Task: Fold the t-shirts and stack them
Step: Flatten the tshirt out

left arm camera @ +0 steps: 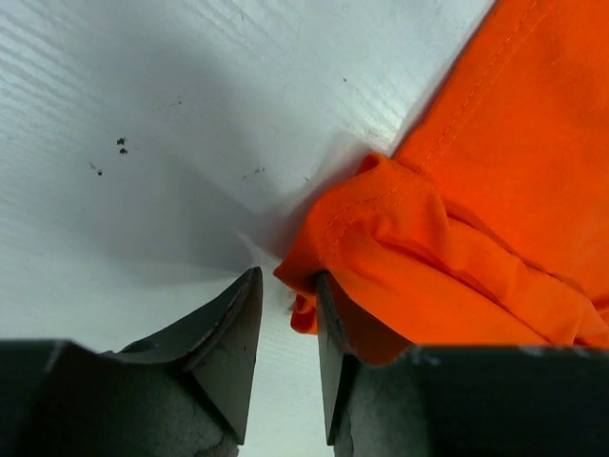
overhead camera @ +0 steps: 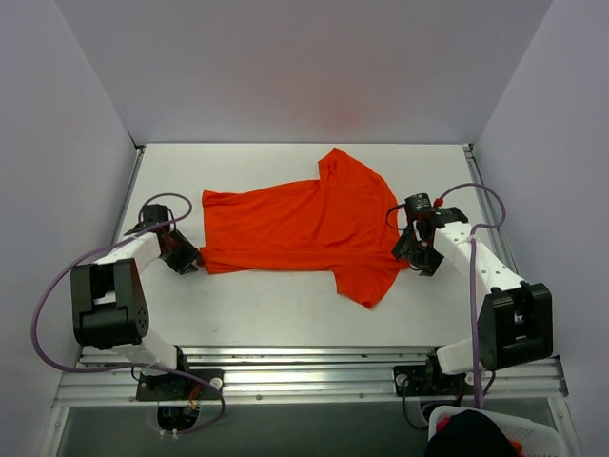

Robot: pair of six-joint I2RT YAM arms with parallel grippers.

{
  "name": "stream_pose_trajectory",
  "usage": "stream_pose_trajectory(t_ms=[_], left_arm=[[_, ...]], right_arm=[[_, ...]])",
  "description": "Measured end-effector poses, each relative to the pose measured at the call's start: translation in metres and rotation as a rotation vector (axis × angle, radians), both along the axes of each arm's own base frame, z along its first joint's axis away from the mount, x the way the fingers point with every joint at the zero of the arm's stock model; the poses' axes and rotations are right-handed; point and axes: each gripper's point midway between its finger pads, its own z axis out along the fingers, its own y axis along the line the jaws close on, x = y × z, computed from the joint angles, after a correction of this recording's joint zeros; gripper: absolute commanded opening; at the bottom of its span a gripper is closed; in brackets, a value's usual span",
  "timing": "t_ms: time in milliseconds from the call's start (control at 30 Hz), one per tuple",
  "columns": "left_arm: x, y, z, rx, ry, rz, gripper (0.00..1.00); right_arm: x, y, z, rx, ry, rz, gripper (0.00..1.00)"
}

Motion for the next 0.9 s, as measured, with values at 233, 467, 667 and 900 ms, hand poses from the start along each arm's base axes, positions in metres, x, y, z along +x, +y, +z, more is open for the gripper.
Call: stream_pose_trajectory(t_ms=[233, 467, 667, 900], left_arm=[[0.013, 0.001, -0.009, 0.007, 0.01, -0.016, 0.06], [0.037, 0.003, 0.004, 0.013, -0.04, -0.025, 0.02], [0.052, 0.005, 0.018, 0.021, -0.083, -0.035, 0.02], [0.049, 0.005, 0.018, 0.026, -0.073, -0.049, 0.02]], right_arm=[[-0.021, 0.016, 0.002, 0.058, 0.022, 0.085, 0.57], [-0.039, 0.046, 0.003, 0.125, 0.064, 0.231, 0.59], [-0.071, 0.062, -0.02, 0.158, 0.153, 0.302, 0.6], [-0.102, 0.078, -0.045, 0.193, 0.218, 0.341, 0.61]])
